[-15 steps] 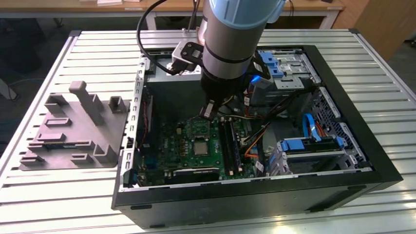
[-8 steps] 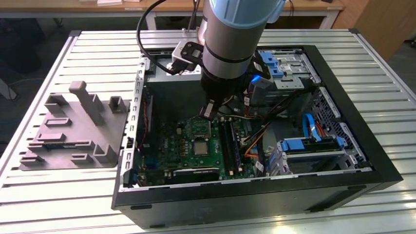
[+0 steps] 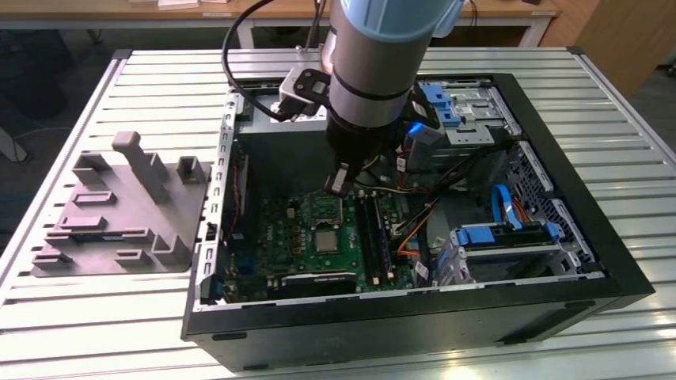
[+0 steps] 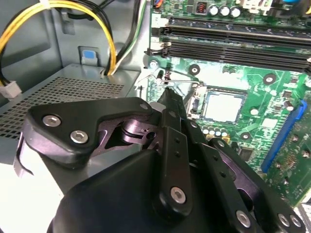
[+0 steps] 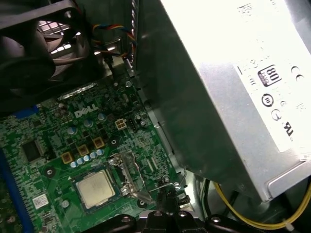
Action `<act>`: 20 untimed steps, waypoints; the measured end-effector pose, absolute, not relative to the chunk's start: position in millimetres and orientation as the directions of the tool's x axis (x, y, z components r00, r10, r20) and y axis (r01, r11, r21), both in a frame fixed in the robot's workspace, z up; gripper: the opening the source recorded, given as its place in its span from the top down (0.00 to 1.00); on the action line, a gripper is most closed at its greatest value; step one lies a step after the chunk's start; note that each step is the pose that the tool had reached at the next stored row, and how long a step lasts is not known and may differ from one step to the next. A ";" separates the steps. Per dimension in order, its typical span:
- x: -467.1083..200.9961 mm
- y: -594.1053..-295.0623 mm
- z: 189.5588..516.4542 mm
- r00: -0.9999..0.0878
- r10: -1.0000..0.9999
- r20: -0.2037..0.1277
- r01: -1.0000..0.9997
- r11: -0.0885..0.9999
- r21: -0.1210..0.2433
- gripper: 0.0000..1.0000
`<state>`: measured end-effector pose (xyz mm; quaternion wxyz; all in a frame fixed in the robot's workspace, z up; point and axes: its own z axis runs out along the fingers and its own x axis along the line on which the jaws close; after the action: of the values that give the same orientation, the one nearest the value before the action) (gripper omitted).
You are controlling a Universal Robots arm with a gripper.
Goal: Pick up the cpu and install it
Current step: 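Close the cpu cover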
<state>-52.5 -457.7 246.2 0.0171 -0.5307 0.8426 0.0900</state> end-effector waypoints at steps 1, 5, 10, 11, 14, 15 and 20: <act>-52.5 -457.9 246.1 -0.435 -0.892 -0.120 -0.898 0.420 0.131 0.89; -52.8 -458.7 246.3 -0.432 -0.895 -0.113 -0.899 0.418 0.128 0.89; -53.2 -460.1 246.2 -0.429 -0.896 -0.112 -0.901 0.415 0.128 0.89; -53.2 -460.5 246.2 -0.429 -0.897 -0.112 -0.901 0.415 0.128 0.89; -53.2 -461.4 246.2 -0.427 -0.897 -0.112 -0.902 0.413 0.128 0.89; -53.2 -461.6 246.2 -0.426 -0.898 -0.112 -0.902 0.412 0.128 0.89; -53.2 -463.0 246.2 -0.423 -0.899 -0.112 -0.903 0.409 0.128 0.89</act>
<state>-53.2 -463.0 246.2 0.0128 -0.5368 0.8394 0.0844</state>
